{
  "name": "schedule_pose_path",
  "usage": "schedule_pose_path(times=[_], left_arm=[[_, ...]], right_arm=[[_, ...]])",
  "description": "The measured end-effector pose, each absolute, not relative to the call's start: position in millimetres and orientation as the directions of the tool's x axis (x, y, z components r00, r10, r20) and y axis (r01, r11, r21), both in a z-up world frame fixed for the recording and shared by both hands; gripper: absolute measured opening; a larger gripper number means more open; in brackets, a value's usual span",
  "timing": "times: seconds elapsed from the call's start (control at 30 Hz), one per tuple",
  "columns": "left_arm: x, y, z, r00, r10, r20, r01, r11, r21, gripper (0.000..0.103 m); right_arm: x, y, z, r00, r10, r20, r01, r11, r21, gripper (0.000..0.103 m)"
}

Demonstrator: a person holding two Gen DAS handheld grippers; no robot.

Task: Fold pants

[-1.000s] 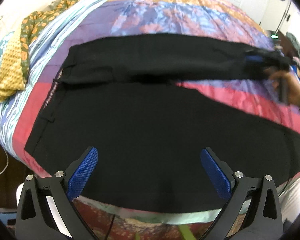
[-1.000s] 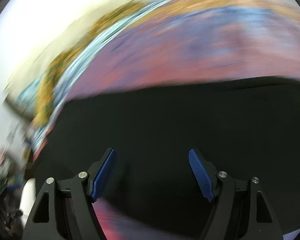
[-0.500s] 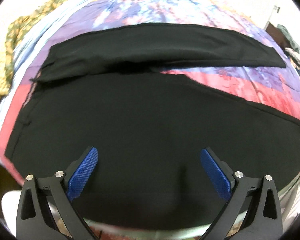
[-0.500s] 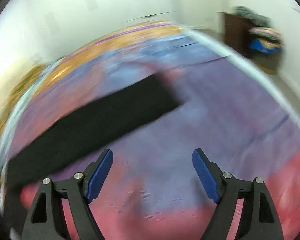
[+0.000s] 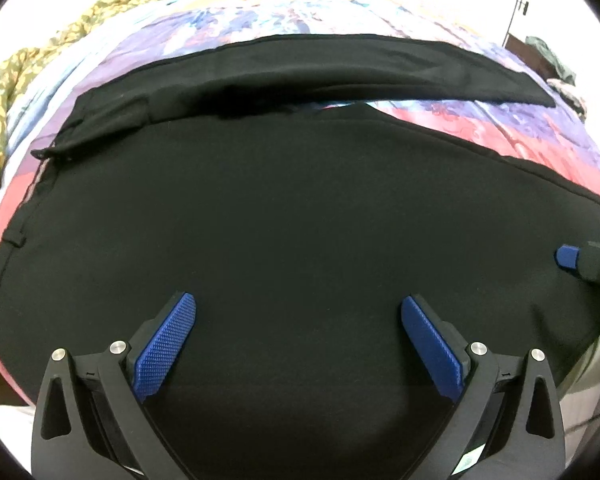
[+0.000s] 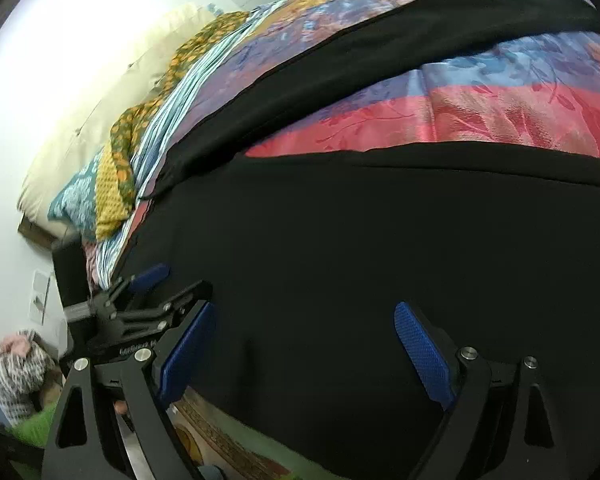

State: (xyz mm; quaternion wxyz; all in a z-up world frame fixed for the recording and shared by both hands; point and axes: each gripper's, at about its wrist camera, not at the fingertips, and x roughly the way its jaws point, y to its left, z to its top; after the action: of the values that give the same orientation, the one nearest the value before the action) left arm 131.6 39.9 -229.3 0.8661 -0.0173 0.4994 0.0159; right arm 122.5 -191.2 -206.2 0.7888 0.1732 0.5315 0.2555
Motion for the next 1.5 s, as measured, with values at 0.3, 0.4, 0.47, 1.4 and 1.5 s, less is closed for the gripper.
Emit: schedule_pose_path(times=[0.3, 0.4, 0.47, 1.4, 1.5], left_arm=[[129.7, 36.2, -236.7, 0.514, 0.013, -0.858, -0.036, 0.999, -0.007, 0.103], [130.8, 35.9, -237.2, 0.511, 0.019, -0.86, -0.039, 0.999, -0.002, 0.103], [131.0, 35.3, -237.6, 0.511, 0.022, -0.859, -0.04, 0.999, 0.001, 0.103], [132.0, 35.7, -238.8, 0.522, 0.031, -0.852, -0.033, 0.999, 0.015, 0.103], [131.8, 35.6, -238.9, 0.522, 0.032, -0.852, -0.034, 0.999, 0.017, 0.103]], right_arm=[[158.9, -162.6, -215.7, 0.346, 0.477, -0.808, -0.256, 0.876, 0.408, 0.103], [158.3, -160.4, -217.4, 0.361, 0.442, -0.821, -0.247, 0.894, 0.373, 0.103], [159.1, -161.5, -218.1, 0.363, 0.44, -0.821, -0.247, 0.896, 0.37, 0.103], [172.6, -183.0, -213.1, 0.336, 0.485, -0.807, -0.186, 0.874, 0.448, 0.103], [171.0, -211.3, -206.2, 0.352, 0.46, -0.815, -0.122, 0.886, 0.447, 0.103]])
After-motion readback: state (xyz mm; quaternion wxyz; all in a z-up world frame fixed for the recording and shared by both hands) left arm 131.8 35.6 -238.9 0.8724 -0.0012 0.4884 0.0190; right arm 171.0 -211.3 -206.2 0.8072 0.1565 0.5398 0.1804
